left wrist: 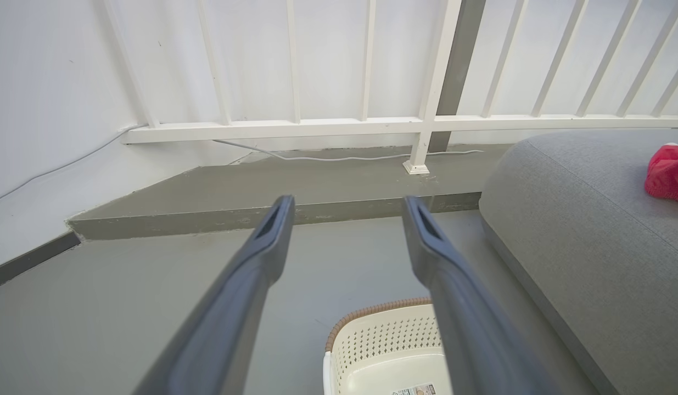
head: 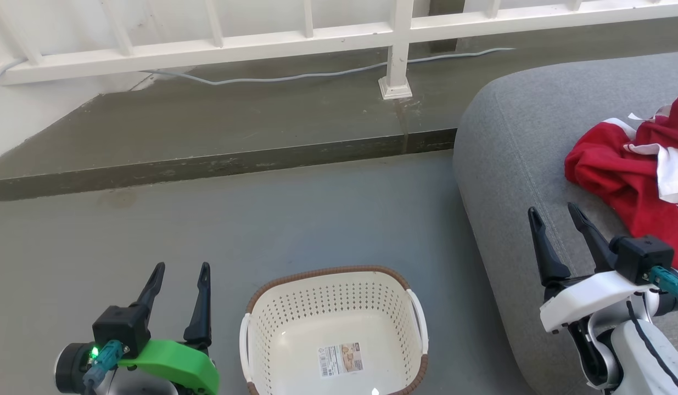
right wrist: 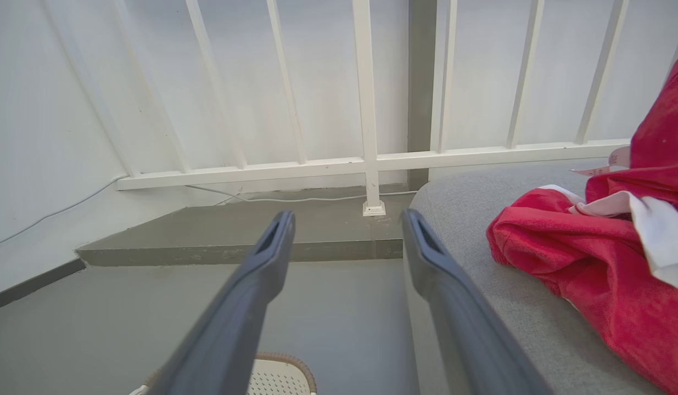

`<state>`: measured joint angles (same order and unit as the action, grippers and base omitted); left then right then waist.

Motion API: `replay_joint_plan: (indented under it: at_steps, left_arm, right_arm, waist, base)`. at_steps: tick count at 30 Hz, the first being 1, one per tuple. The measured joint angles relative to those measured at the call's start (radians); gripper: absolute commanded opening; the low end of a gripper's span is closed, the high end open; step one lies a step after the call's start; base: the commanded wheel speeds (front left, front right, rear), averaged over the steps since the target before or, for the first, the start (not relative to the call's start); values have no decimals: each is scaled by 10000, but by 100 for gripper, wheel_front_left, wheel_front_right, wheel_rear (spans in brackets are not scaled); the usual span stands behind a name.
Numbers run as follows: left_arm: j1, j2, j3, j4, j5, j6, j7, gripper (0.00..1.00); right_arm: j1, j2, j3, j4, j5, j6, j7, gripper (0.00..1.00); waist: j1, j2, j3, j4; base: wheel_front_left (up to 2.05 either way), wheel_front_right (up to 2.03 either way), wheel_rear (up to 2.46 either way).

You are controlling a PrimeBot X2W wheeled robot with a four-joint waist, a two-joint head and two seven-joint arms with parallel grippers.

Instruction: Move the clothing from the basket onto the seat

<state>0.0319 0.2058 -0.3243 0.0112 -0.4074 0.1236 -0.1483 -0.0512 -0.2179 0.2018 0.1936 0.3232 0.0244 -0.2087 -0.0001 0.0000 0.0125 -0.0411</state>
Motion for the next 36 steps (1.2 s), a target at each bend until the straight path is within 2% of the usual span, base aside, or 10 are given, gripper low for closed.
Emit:
replay_joint_plan:
  at_steps: [11, 12, 17, 24, 36]
  left_arm:
    - [153, -159, 69, -163, 161, 0, 157, 100]
    - [152, -188, 44, -127, 148, 0, 155, 0]
    - [287, -355, -58, 171, 23, -4, 157, 0]
    - [376, -378, -46, 121, -408, -96, 155, 0]
    - [403, -583, 376, 146, -2174, -278, 270, 0]
  right_arm:
    - [214, -38, -35, -506, 2, -88, 221, 100]
    - [229, -19, -27, -460, 2, -86, 236, 0]
    - [535, 247, 27, -109, 46, -82, 249, 0]
    - [555, 295, -132, -63, 606, -35, 343, 0]
    - [547, 483, -550, 69, 2456, 86, 756, 0]
  waist:
    - [0, 0, -9, 3]
    - [0, 0, -8, 5]
    - [0, 0, -7, 7]
    - [1, 1, -10, 38]
    - [0, 0, -15, 84]
  base:
    - [0, 0, 0]
    - [0, 0, 0]
    - [0, 0, 0]
    - [0, 0, 0]
    - [0, 0, 0]
